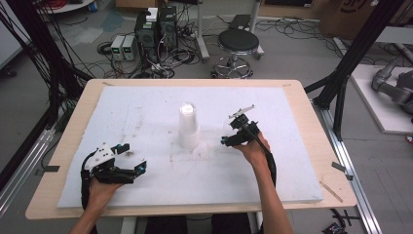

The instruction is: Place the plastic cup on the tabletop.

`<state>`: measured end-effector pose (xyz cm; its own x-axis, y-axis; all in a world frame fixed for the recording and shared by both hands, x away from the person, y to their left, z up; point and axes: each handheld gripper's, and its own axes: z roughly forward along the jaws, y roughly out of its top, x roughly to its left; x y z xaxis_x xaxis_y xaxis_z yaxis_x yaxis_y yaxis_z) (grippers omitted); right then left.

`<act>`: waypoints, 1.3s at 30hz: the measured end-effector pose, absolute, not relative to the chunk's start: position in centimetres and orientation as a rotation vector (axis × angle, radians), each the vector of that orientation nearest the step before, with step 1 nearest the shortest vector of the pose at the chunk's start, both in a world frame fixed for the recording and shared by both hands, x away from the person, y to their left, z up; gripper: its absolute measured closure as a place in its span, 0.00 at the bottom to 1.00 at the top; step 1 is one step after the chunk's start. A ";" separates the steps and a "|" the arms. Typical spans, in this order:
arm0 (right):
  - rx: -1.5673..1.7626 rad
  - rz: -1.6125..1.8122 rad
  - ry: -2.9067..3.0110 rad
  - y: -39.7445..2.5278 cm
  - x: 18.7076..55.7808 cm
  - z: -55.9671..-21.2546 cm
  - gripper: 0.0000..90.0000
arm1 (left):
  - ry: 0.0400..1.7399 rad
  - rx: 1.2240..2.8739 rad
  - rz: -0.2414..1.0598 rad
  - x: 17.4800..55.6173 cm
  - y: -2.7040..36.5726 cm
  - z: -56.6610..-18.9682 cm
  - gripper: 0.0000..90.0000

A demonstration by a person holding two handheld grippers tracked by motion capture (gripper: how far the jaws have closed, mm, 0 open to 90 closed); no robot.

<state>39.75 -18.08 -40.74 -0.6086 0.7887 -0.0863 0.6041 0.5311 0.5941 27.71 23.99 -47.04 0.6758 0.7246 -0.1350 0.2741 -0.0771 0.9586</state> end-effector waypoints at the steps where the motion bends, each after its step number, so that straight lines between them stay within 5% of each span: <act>1: 1.153 0.757 2.425 -18.2 39.7 -40.8 0.22 | 0.822 1.656 0.453 27.7 24.0 -47.0 0.02; 39: 1.027 1.300 2.100 -24.5 29.9 -44.0 0.18 | 0.857 1.625 0.468 27.6 24.2 -47.1 0.02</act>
<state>29.86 -24.45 -43.98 -0.6139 0.7894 -0.0005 0.3516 0.2740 0.8951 27.61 24.15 -47.07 0.6500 0.7451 -0.1494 0.2776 -0.0498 0.9594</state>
